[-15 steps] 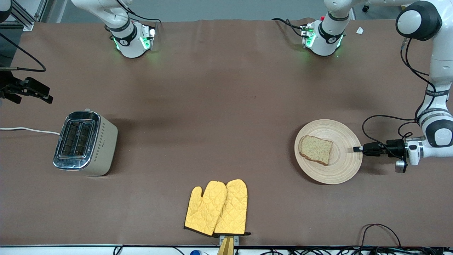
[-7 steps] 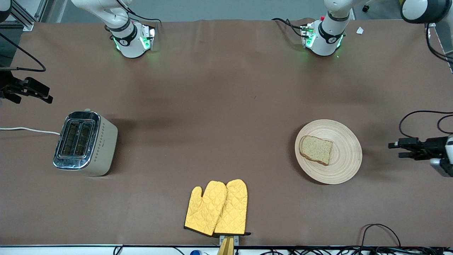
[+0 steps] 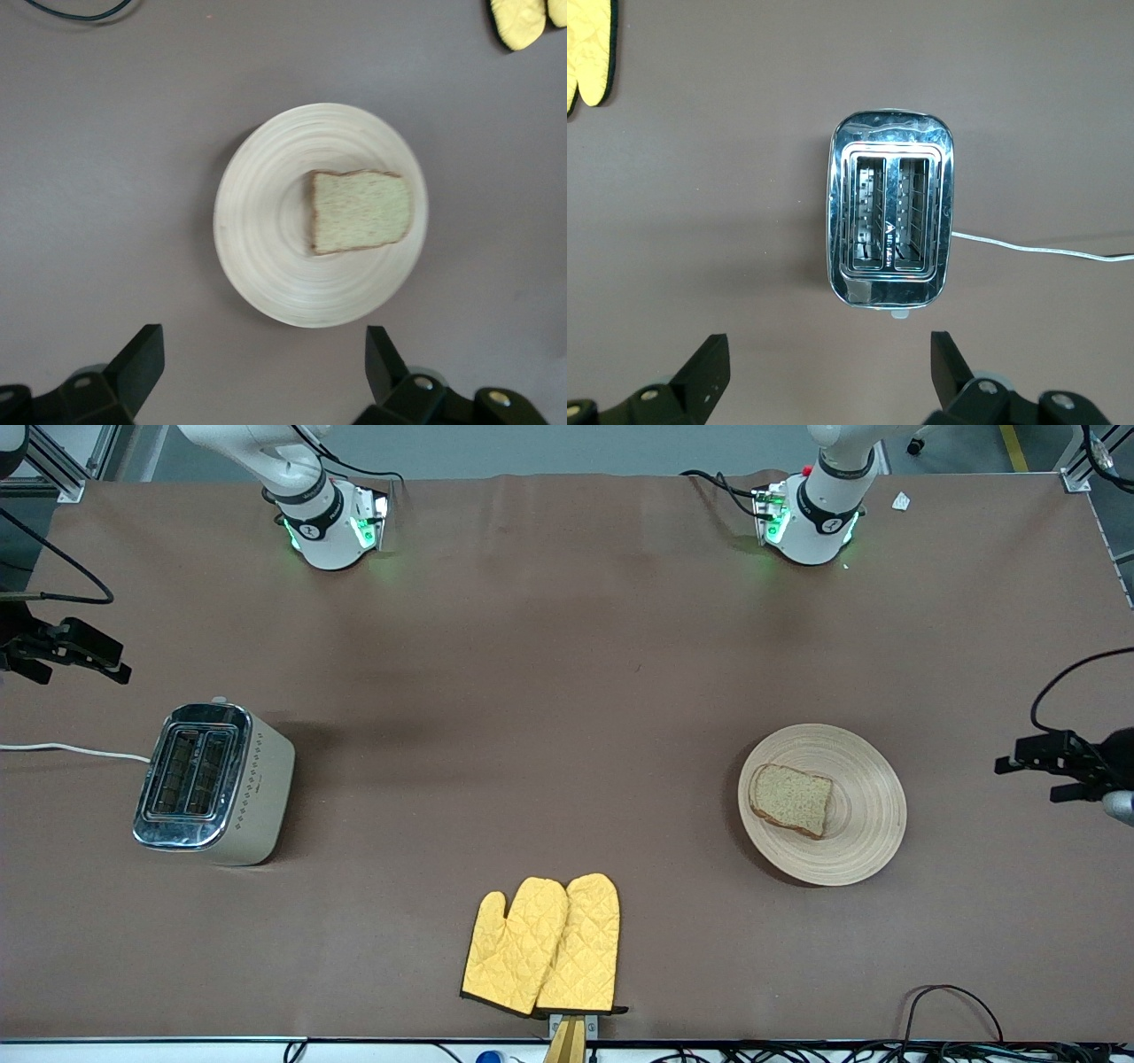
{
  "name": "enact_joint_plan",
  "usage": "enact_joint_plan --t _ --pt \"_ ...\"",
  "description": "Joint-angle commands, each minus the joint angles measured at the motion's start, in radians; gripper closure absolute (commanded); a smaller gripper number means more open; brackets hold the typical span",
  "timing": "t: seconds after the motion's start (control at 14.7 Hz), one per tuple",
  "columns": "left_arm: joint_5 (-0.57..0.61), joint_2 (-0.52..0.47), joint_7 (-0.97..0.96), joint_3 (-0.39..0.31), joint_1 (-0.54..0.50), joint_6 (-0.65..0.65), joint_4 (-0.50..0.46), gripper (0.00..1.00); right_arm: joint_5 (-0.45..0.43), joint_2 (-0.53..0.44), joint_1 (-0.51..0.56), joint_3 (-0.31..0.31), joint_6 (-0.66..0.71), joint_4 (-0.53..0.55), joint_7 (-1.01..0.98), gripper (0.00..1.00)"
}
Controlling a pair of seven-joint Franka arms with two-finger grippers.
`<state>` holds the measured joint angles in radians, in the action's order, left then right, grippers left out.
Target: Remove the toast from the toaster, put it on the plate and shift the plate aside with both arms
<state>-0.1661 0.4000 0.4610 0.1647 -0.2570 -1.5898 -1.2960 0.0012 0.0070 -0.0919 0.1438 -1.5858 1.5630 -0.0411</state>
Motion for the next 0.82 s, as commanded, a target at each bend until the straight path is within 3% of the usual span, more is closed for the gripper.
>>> enact_joint_plan --t 0.0,0.41,0.75 --pt "0.045 -0.084 -0.132 -0.010 0.080 0.025 -0.039 0.00 -0.001 -0.008 0.003 -0.003 0.001 0.000 0.006 0.00" --pt "0.194 -0.184 -0.425 0.001 0.242 0.106 -0.042 0.00 -0.001 -0.008 0.007 -0.001 0.001 0.000 0.004 0.00" --pt "0.194 -0.240 -0.449 0.018 0.246 0.114 -0.085 0.00 -0.001 -0.008 0.007 -0.001 0.001 0.000 0.003 0.00"
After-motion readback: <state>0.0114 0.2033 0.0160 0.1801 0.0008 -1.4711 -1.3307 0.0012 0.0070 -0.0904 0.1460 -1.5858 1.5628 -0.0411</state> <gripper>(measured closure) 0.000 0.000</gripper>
